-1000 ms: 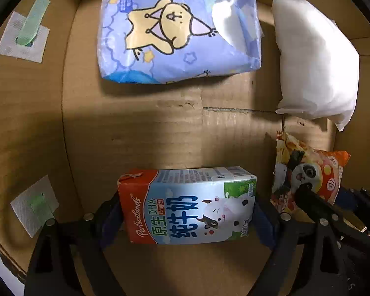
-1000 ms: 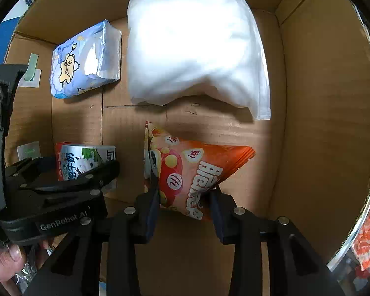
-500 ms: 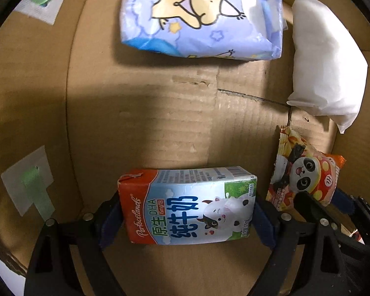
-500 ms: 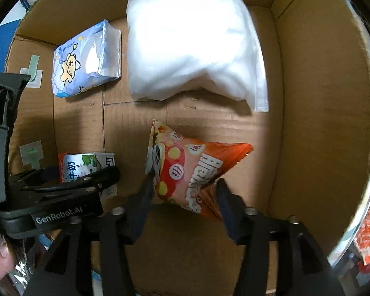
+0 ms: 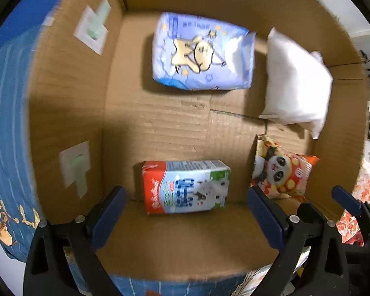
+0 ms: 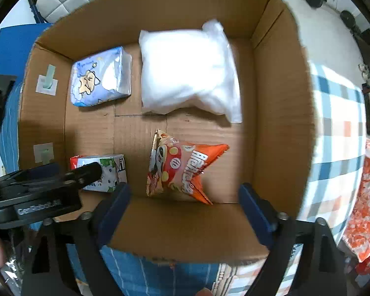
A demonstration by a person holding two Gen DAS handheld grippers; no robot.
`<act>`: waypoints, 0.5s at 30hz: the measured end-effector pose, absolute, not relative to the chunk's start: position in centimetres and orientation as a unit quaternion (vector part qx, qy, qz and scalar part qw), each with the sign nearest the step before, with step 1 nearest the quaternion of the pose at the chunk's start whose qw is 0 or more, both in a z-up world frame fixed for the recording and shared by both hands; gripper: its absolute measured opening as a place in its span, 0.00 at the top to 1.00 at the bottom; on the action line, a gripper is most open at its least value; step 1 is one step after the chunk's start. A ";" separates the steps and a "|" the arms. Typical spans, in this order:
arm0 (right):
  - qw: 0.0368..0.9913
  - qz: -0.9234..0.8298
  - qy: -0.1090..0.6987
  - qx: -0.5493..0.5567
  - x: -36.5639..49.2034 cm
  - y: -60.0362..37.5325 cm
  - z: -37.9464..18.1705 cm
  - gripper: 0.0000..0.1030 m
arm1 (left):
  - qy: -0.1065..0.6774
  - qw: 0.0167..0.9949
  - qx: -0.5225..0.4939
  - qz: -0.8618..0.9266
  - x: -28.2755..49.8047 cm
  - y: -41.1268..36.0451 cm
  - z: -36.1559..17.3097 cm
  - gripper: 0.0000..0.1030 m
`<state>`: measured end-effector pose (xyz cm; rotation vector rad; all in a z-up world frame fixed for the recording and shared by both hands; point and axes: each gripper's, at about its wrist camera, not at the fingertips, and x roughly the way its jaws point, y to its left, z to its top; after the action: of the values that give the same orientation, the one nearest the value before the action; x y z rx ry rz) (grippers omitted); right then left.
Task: Organize soft objects
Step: 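Lower the carton and snack bag into the box and open both tools, then grasp the red snack bag with the left tool while the right tool grasps the yarn ball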
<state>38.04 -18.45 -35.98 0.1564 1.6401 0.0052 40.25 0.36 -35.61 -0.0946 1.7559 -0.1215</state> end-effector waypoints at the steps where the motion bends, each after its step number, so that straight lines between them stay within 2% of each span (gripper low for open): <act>1: 0.686 0.000 0.725 0.069 37.6 -18.5 -35.4 0.05 | 0.760 0.646 -0.042 -0.055 39.8 0.6 -34.7 0.02; 4: 0.706 -0.008 0.705 0.068 36.7 -18.9 -33.1 0.00 | 0.729 0.681 -0.034 -0.052 38.4 1.2 -32.2 0.01; 15: 0.772 -0.033 0.631 0.068 28.7 -19.2 -26.4 0.00 | 0.604 0.797 -0.012 -0.032 29.6 1.0 -22.4 0.00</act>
<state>28.65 -19.23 -26.40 0.1466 1.3670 -0.0709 29.57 0.97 -22.35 -0.0261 1.2965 -0.0689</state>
